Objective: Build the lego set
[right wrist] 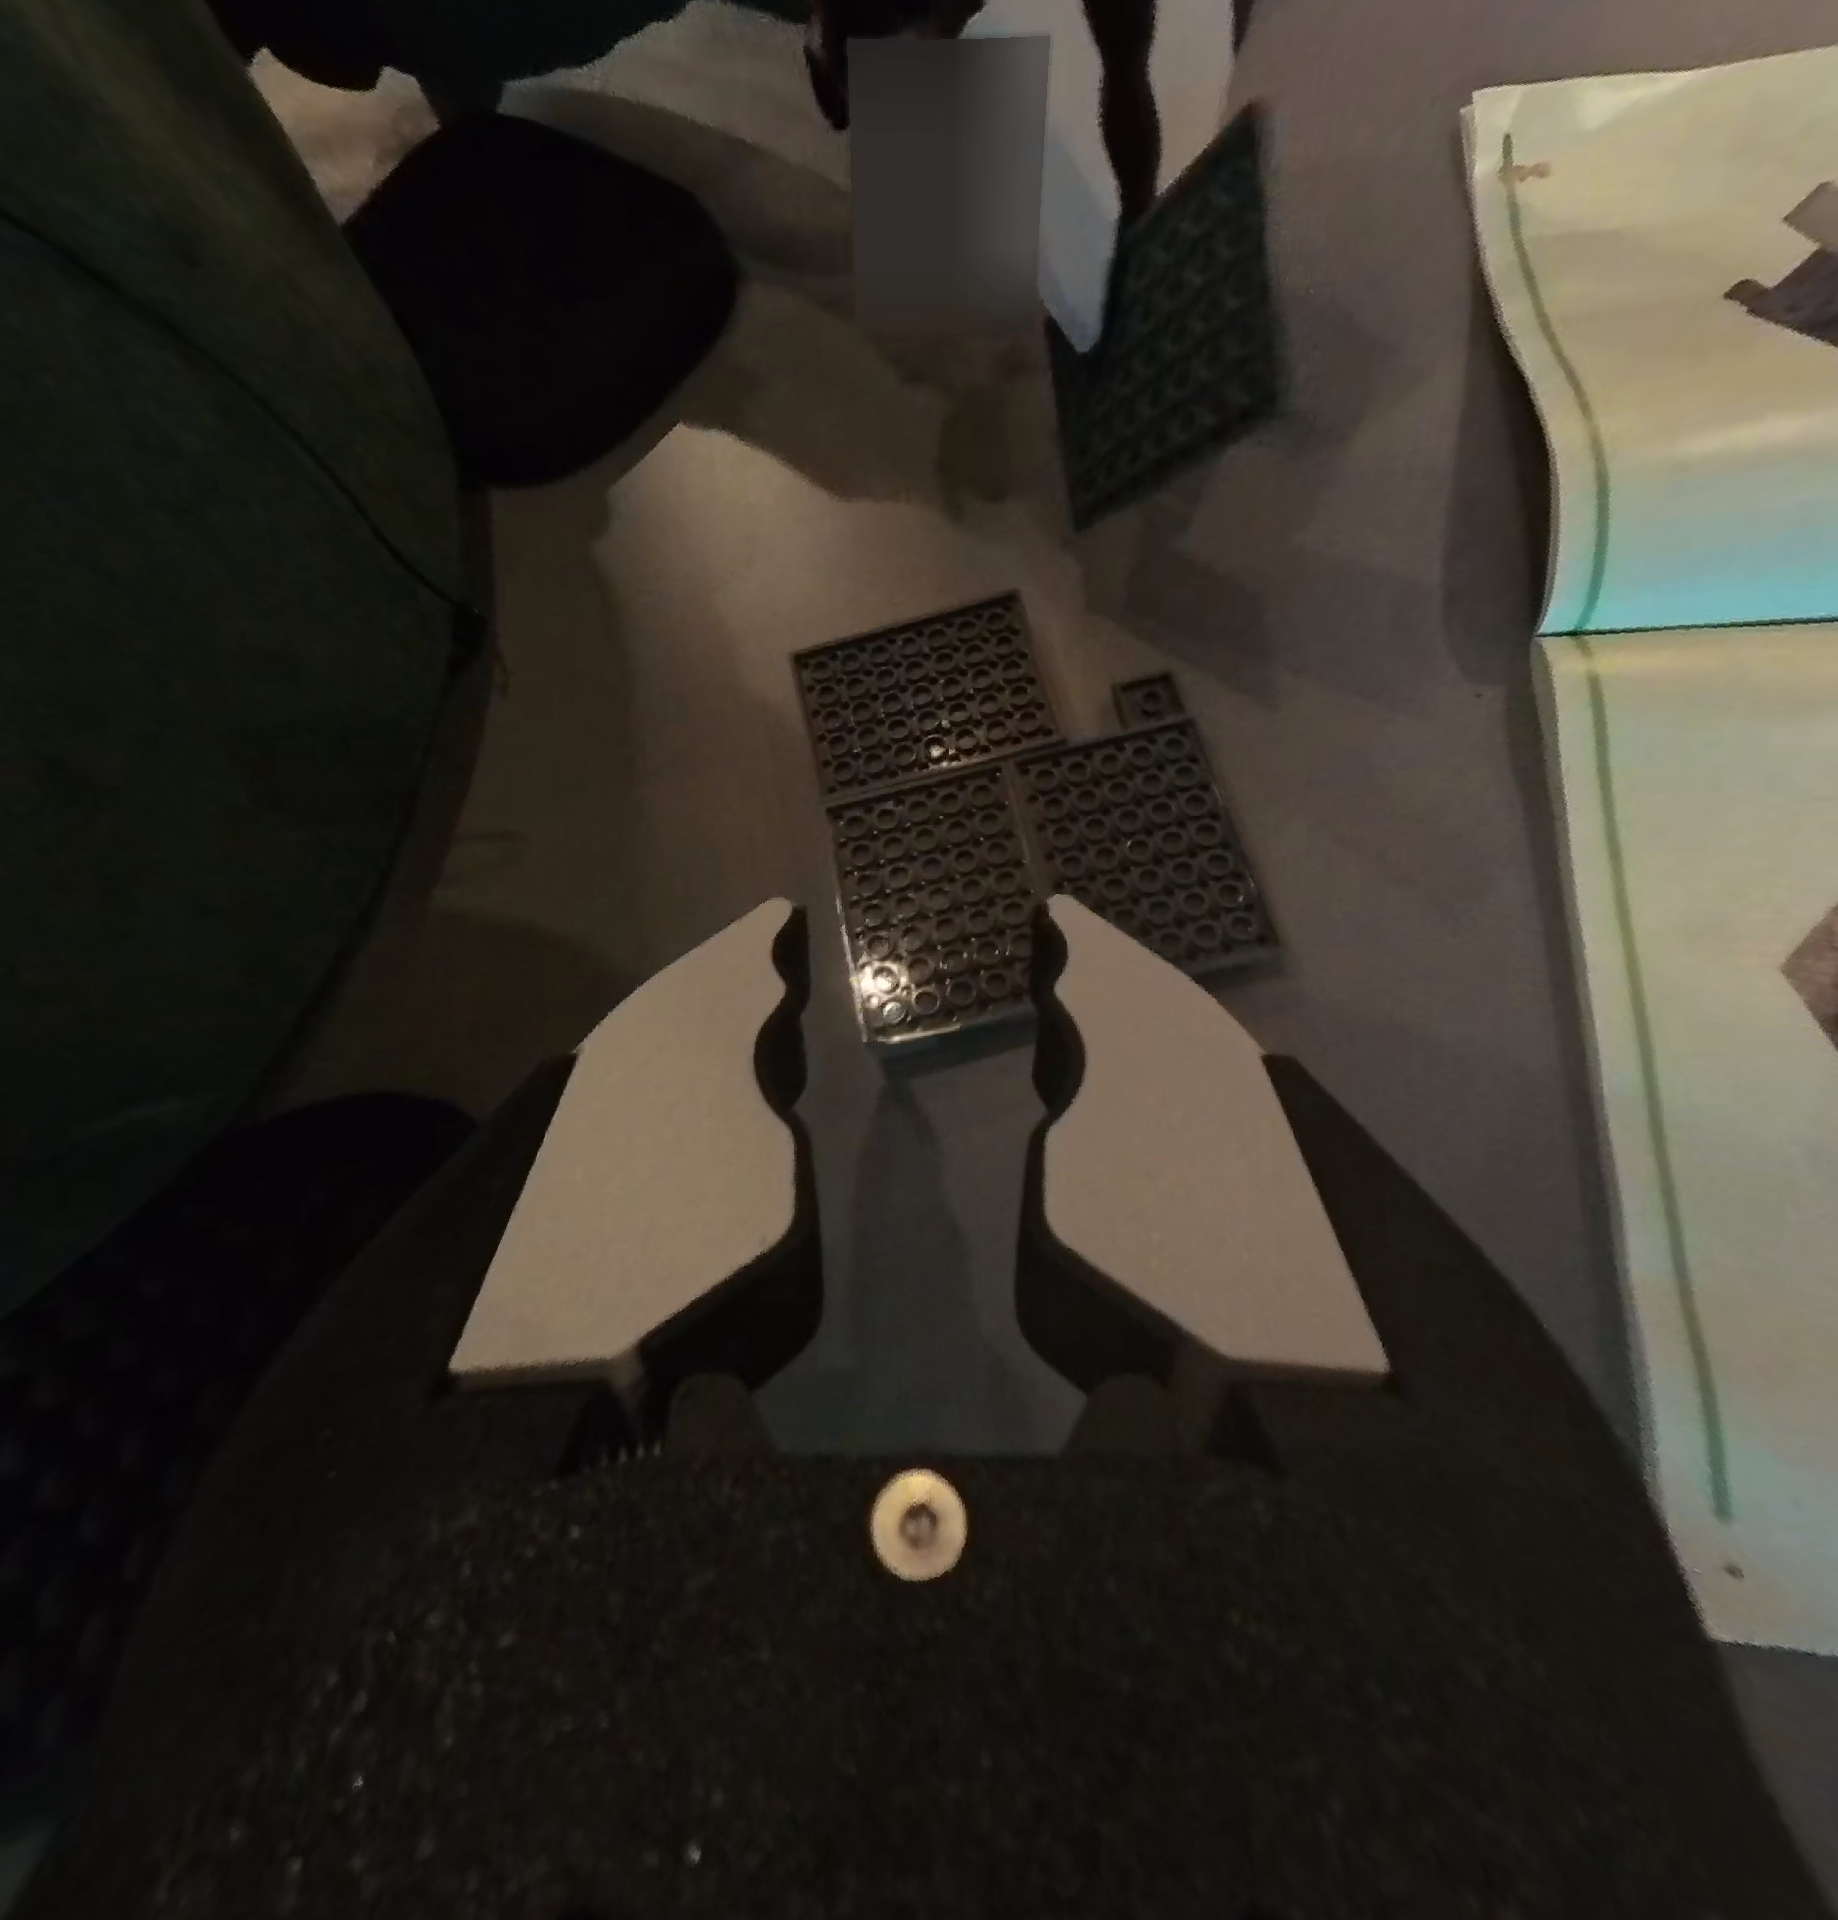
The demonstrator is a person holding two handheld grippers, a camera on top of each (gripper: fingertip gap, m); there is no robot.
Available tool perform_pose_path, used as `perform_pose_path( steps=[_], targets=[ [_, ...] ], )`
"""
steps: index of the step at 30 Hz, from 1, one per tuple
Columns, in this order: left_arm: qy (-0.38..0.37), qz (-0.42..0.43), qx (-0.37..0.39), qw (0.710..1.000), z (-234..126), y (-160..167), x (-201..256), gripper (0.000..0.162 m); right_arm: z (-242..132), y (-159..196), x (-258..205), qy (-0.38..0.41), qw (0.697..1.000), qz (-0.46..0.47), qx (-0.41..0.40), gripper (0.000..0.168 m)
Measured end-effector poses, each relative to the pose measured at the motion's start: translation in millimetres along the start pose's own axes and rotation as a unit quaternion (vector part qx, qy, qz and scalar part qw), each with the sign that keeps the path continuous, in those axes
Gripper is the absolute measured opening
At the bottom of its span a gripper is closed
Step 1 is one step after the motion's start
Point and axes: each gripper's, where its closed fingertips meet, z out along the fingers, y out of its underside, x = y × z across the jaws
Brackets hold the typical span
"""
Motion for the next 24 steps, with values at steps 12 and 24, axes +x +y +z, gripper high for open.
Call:
perform_pose_path(
  steps=[12,24],
  targets=[
    [-0.105,0.155,-0.053,0.981,7.8,7.1,5.7,0.005,9.7,-48.4,20.8,0.093,0.993,-0.064,0.035,0.038],
    [-0.164,0.250,-0.086,0.950,13.8,13.1,15.1,0.004,51.3,-77.9,25.3,0.151,0.974,-0.165,0.021,0.041]
  ],
)
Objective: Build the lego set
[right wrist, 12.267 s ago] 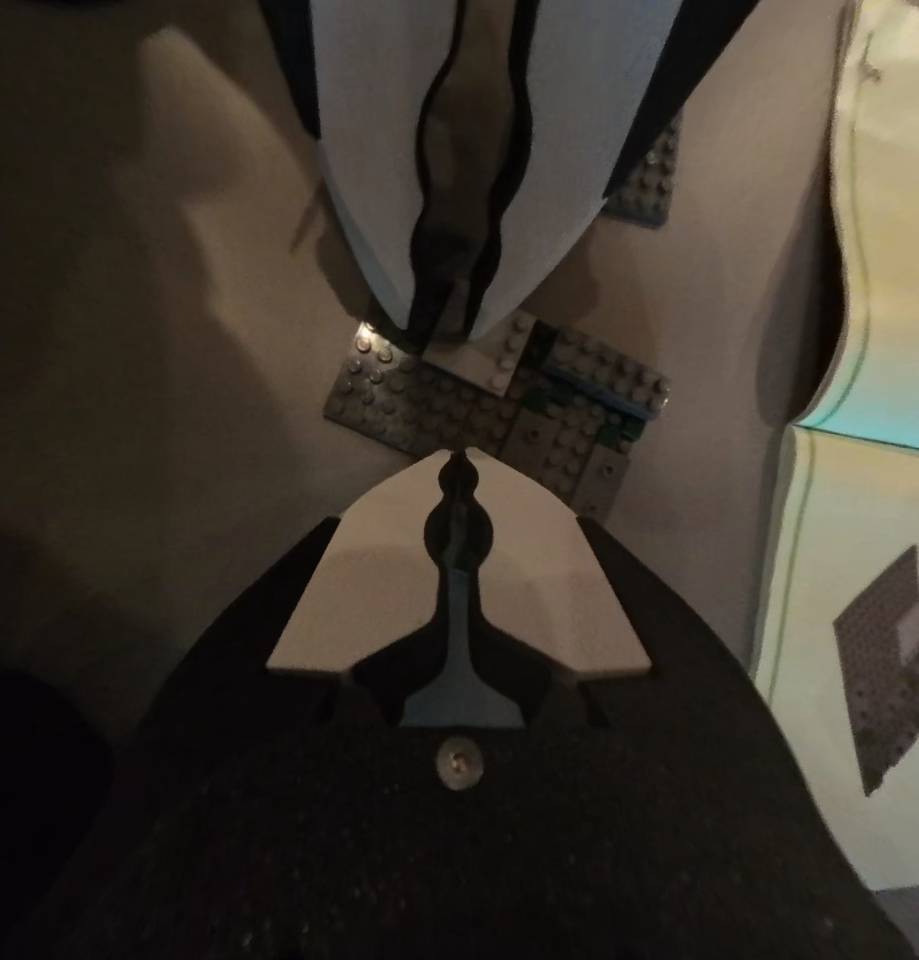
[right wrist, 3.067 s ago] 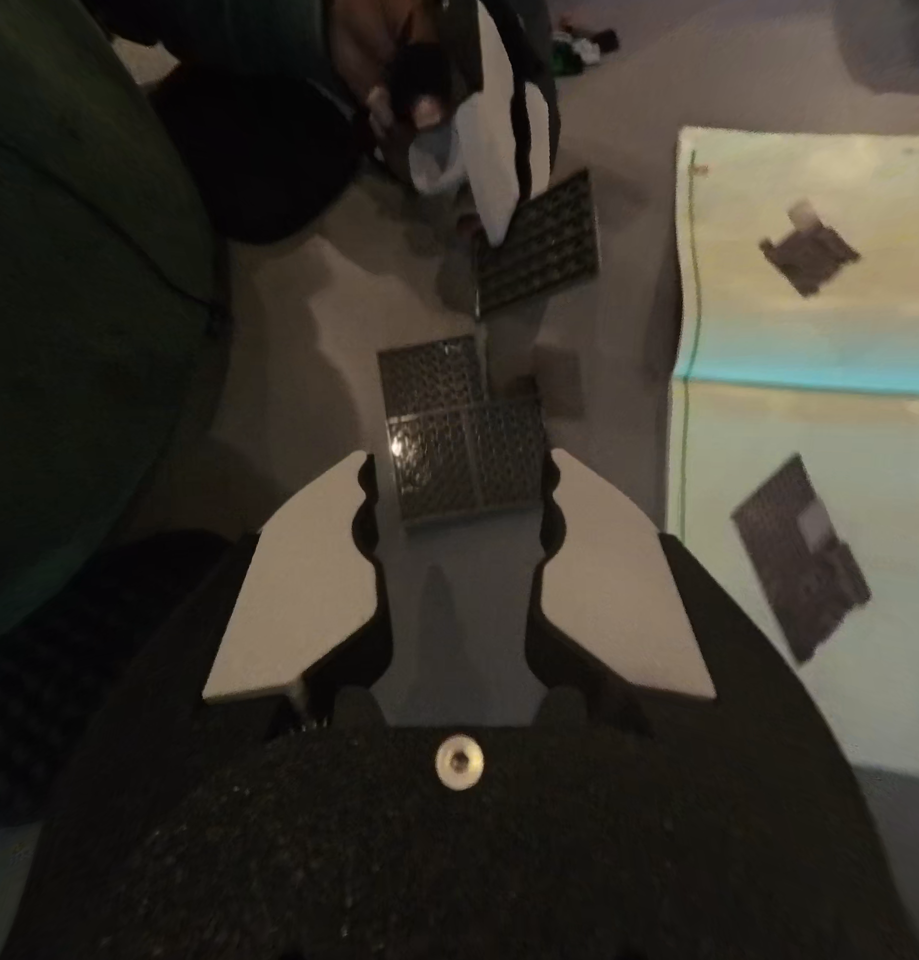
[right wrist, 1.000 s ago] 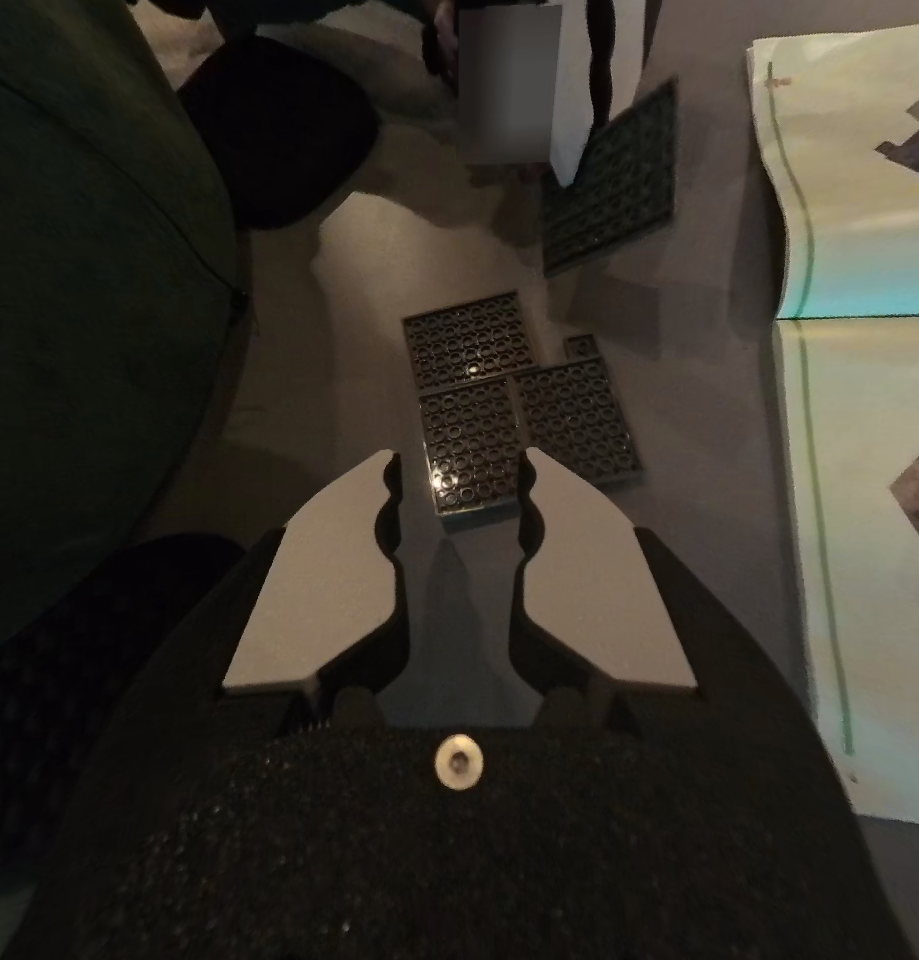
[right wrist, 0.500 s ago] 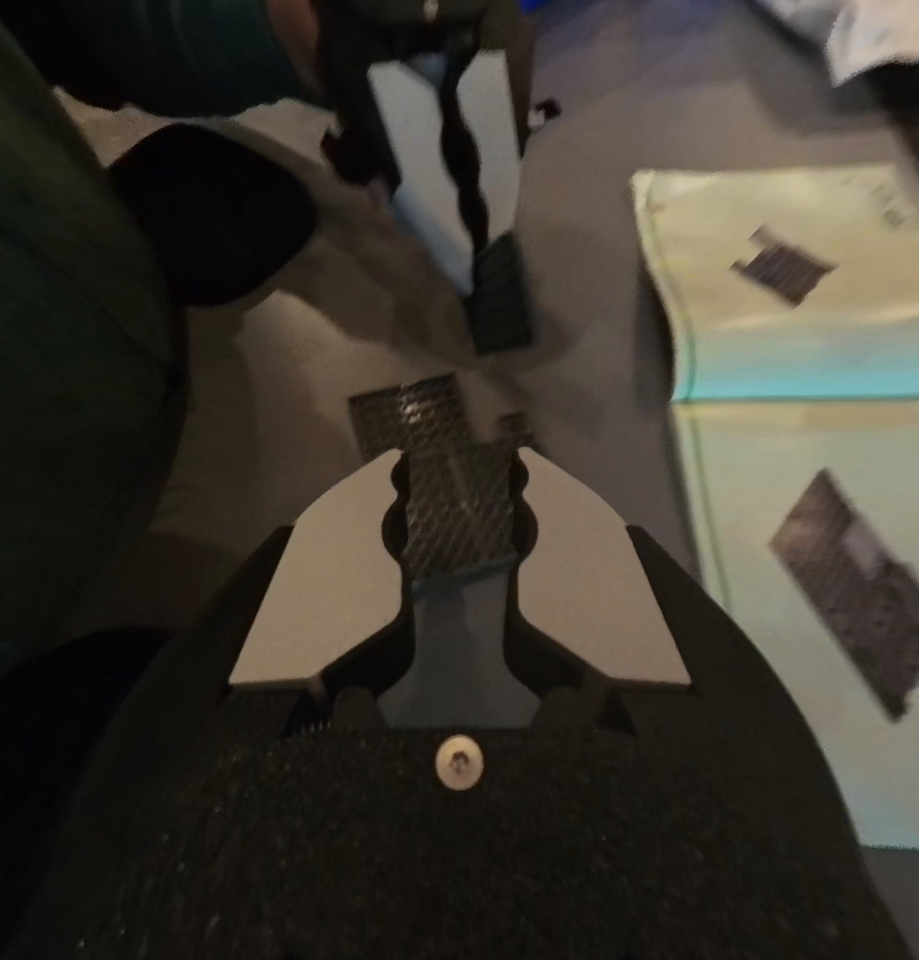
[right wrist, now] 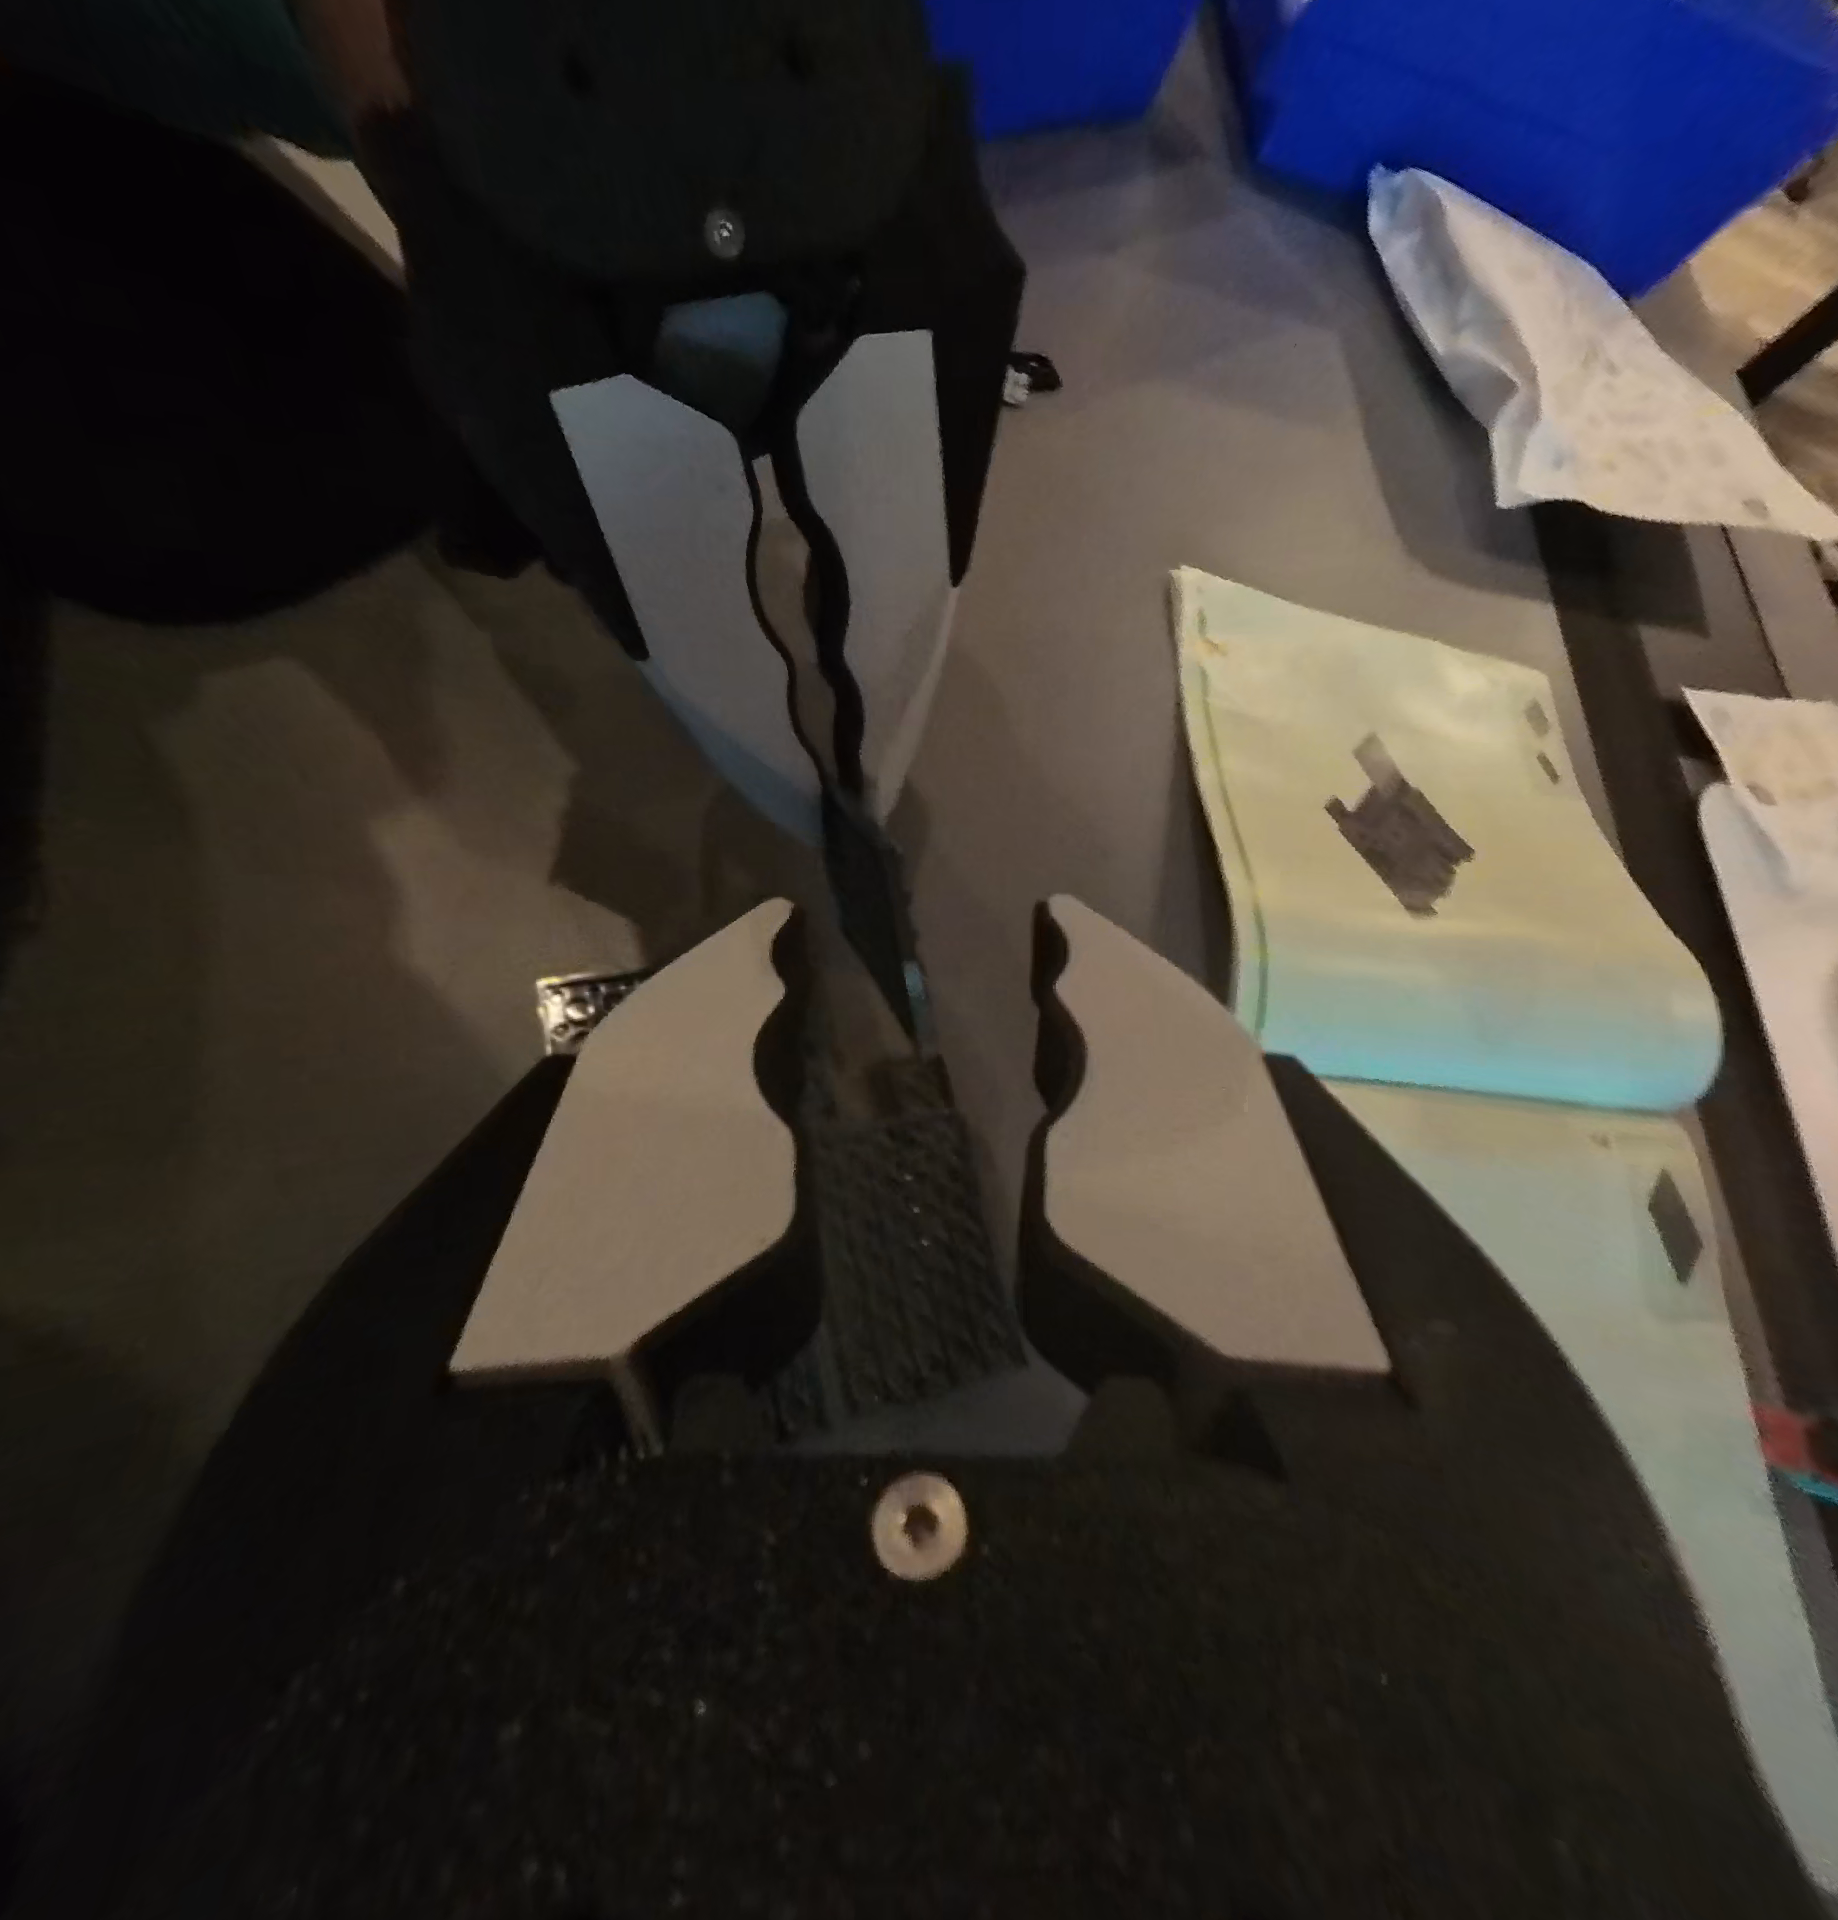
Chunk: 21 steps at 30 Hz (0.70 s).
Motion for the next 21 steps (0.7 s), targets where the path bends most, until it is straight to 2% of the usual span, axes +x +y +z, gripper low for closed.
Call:
perform_pose_path(
  steps=[2,4,7,14,18,21],
  targets=[
    [-0.004,0.009,-0.002,1.000,-0.9,0.5,2.2,0.004,1.1,-2.4,-3.4,0.000,1.000,-0.005,0.006,0.034],
    [-0.007,0.019,-0.001,1.000,-1.7,0.1,4.3,0.004,1.1,-3.2,-6.4,0.004,1.000,-0.015,0.010,0.017],
    [-0.014,0.030,-0.002,0.999,-2.7,-0.6,5.6,0.004,0.7,-4.0,-11.6,0.006,1.000,-0.026,0.015,0.003],
    [0.022,0.031,0.017,0.999,-6.6,-3.5,17.0,0.005,-6.1,-5.0,-22.4,0.003,0.998,-0.057,0.032,0.002],
    [0.088,0.006,0.037,0.995,-16.9,-4.2,28.1,0.029,-14.3,-8.6,-33.1,-0.003,0.992,-0.106,0.065,0.002],
    [0.188,-0.035,0.072,0.979,-29.3,-10.6,45.0,0.048,-18.8,-13.7,-44.2,-0.009,0.985,-0.153,0.082,0.002]
  ],
)
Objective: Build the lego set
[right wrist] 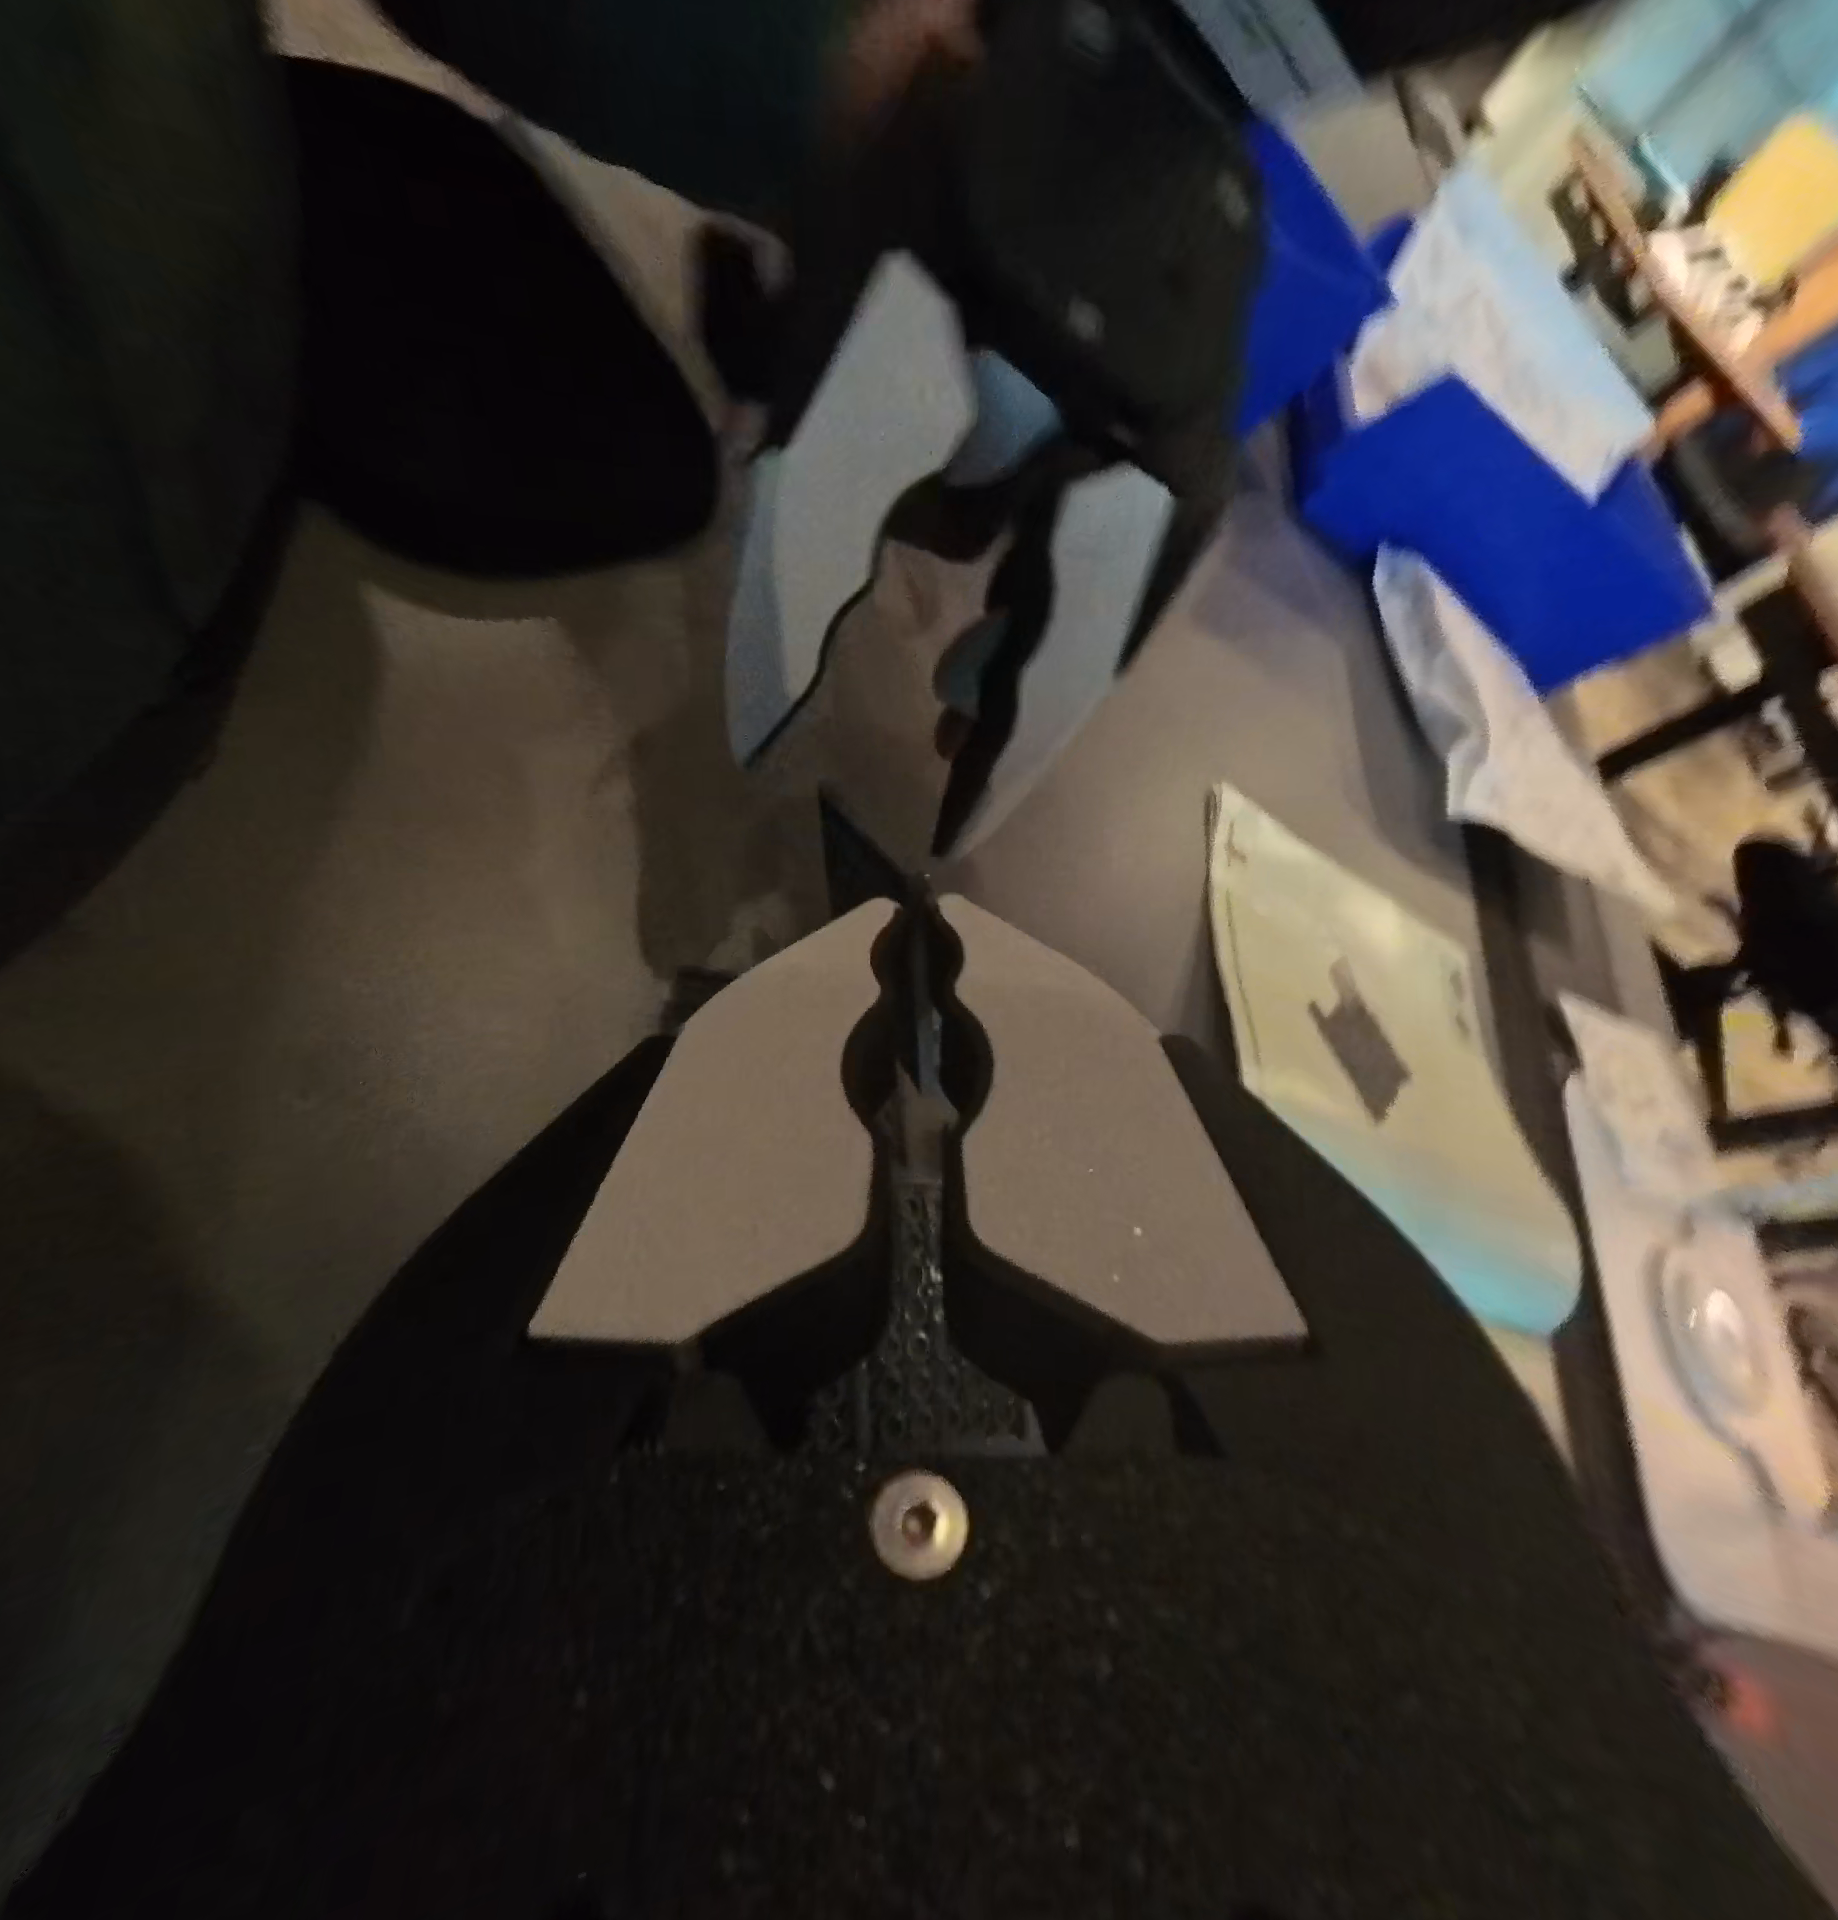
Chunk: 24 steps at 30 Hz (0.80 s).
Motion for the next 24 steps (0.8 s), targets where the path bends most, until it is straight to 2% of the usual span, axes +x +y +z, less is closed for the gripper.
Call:
perform_pose_path(
  steps=[3,7,10,15,24],
  targets=[
    [0.092,-0.034,0.029,0.995,-3.2,-6.4,18.1,0.056,0.1,-12.4,-10.4,-0.015,0.999,-0.034,0.019,0.002],
    [0.189,-0.048,0.025,0.980,1.9,-3.0,38.9,0.069,0.5,-29.5,-20.3,-0.021,0.996,-0.083,0.035,0.002],
    [0.231,-0.048,0.022,0.972,7.1,-2.4,51.1,0.068,1.2,-37.9,-27.6,-0.026,0.993,-0.109,0.035,0.001],
    [0.246,-0.037,0.000,0.968,14.4,2.0,56.5,0.055,-1.2,-46.8,-30.2,-0.022,0.992,-0.119,0.045,0.001],
    [0.258,-0.045,0.031,0.965,13.2,-3.7,57.0,0.056,-4.1,-51.3,-30.7,-0.017,0.992,-0.108,0.063,0.001]
  ],
)
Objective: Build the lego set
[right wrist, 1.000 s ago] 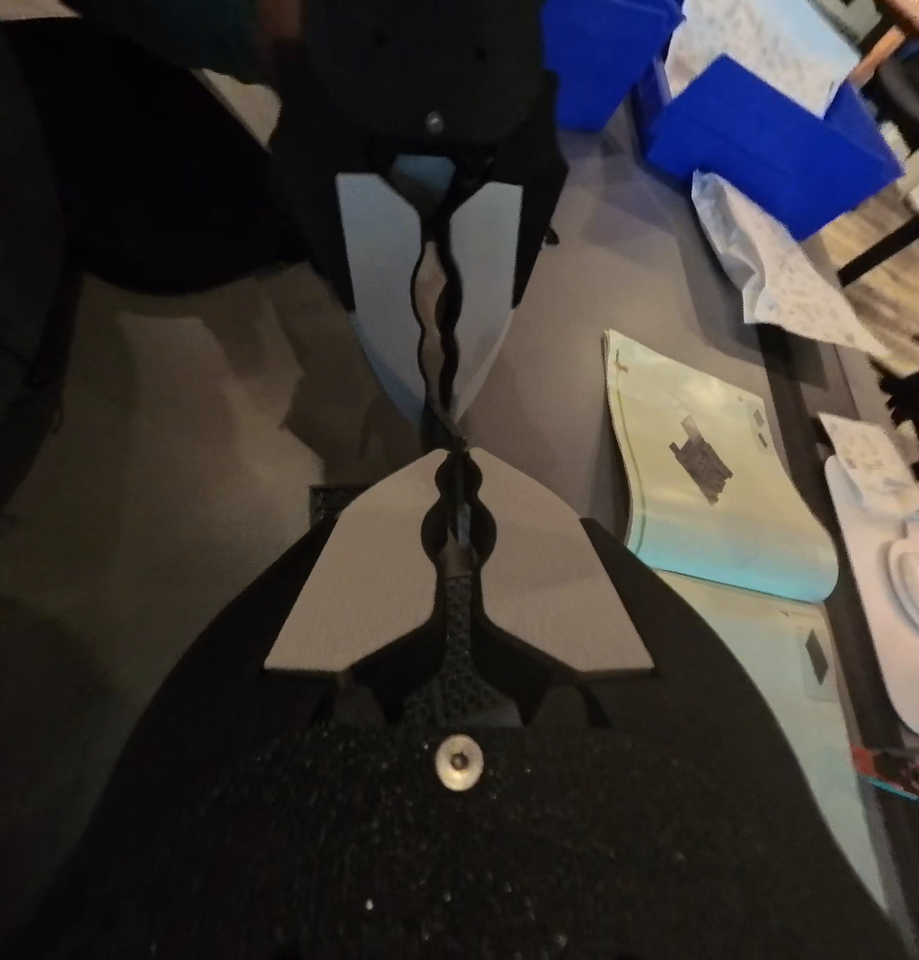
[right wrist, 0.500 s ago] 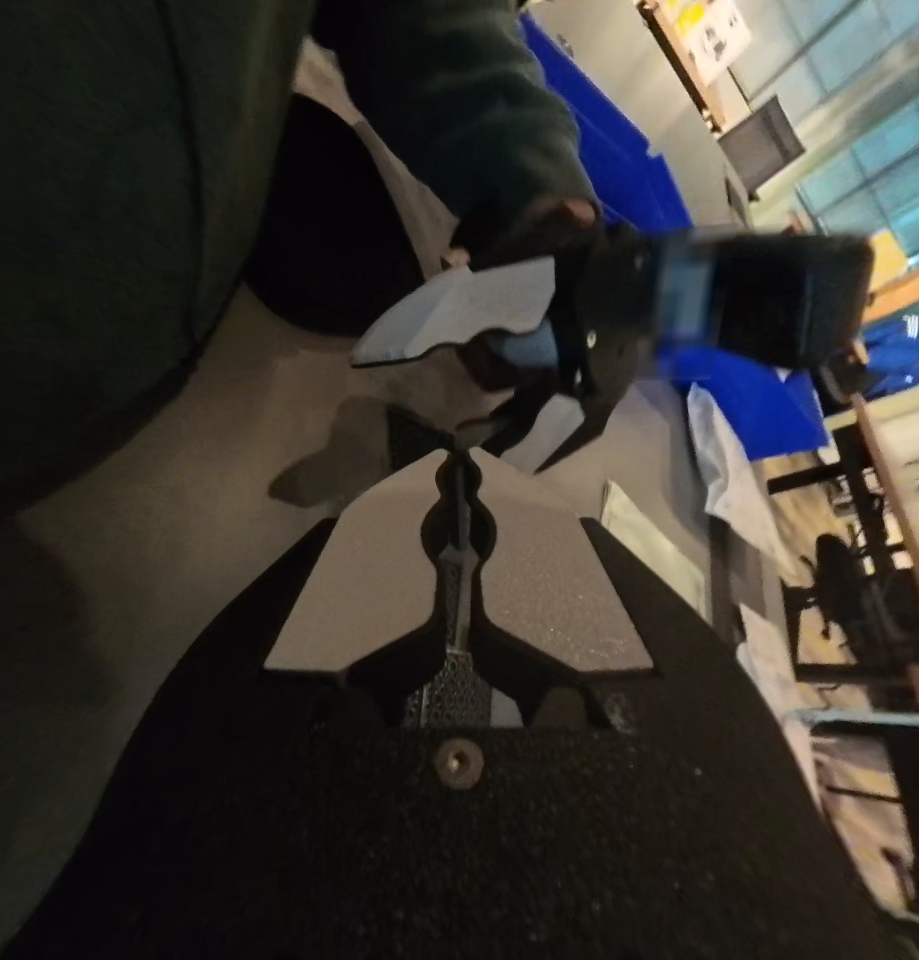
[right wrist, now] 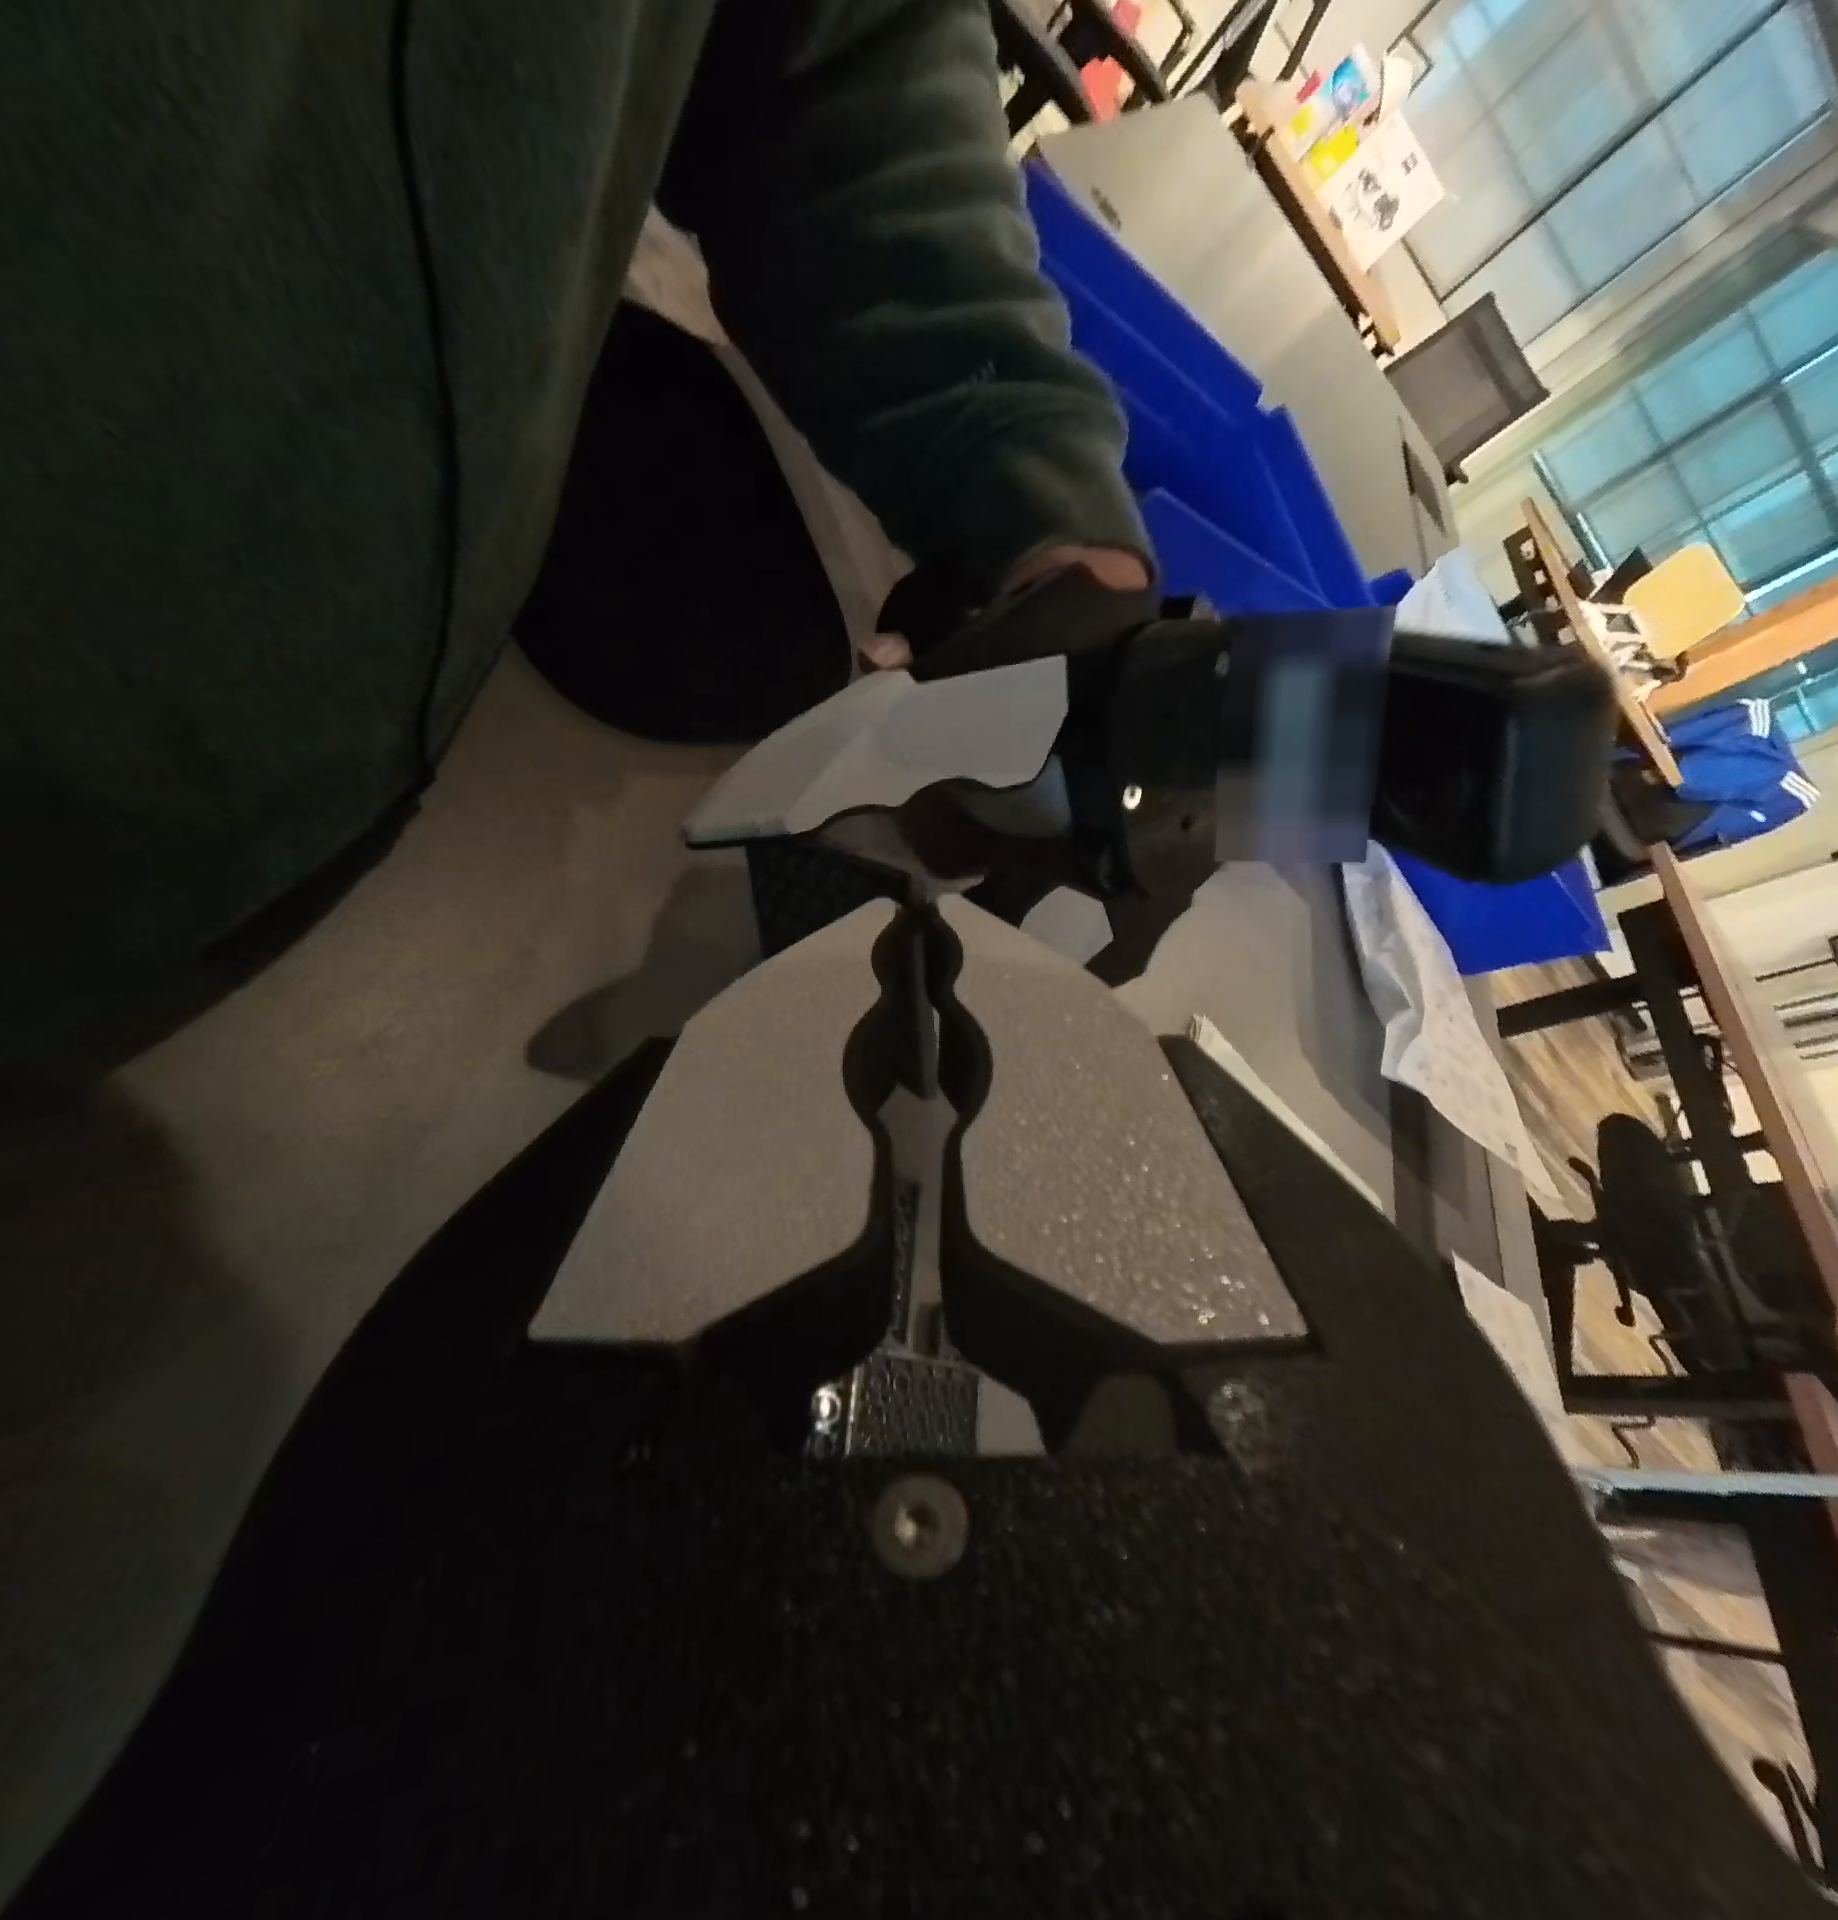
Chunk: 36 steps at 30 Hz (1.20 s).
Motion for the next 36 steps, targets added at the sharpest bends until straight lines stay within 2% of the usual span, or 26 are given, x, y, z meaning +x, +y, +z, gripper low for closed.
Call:
perform_pose_path(
  steps=[3,7,11,16,19,22,25,36],
  targets=[
    [0.003,-0.001,0.001,1.000,0.2,0.1,0.4,0.055,0.5,0.7,-0.2,-0.001,1.000,-0.002,-0.003,0.001],
    [-0.043,-0.003,-0.015,0.999,-6.6,0.8,-11.5,0.055,-2.9,10.9,1.6,0.010,0.999,0.026,-0.021,0.002],
    [-0.150,-0.007,-0.074,0.986,-32.3,14.3,-41.9,0.054,-25.0,38.1,7.4,0.017,0.992,0.111,-0.057,0.019],
    [-0.319,-0.010,-0.205,0.925,-78.7,49.3,-92.0,0.054,-54.7,100.0,-4.6,0.013,0.968,0.196,-0.158,0.042],
    [-0.375,0.005,-0.271,0.886,-94.0,61.1,-108.5,0.054,-56.6,114.9,-22.7,0.002,0.959,0.214,-0.188,0.052],
    [-0.385,-0.002,-0.280,0.879,-94.7,57.8,-112.8,0.054,-52.0,123.7,-36.1,-0.004,0.954,0.212,-0.213,0.060],
    [-0.390,-0.003,-0.291,0.874,-97.3,55.7,-114.5,0.054,-44.2,128.7,-44.3,-0.010,0.949,0.224,-0.222,0.060],
    [-0.369,-0.016,-0.308,0.877,-97.4,54.5,-110.8,0.054,-47.7,139.6,-44.4,0.001,0.952,0.205,-0.228,0.041]
  ],
)
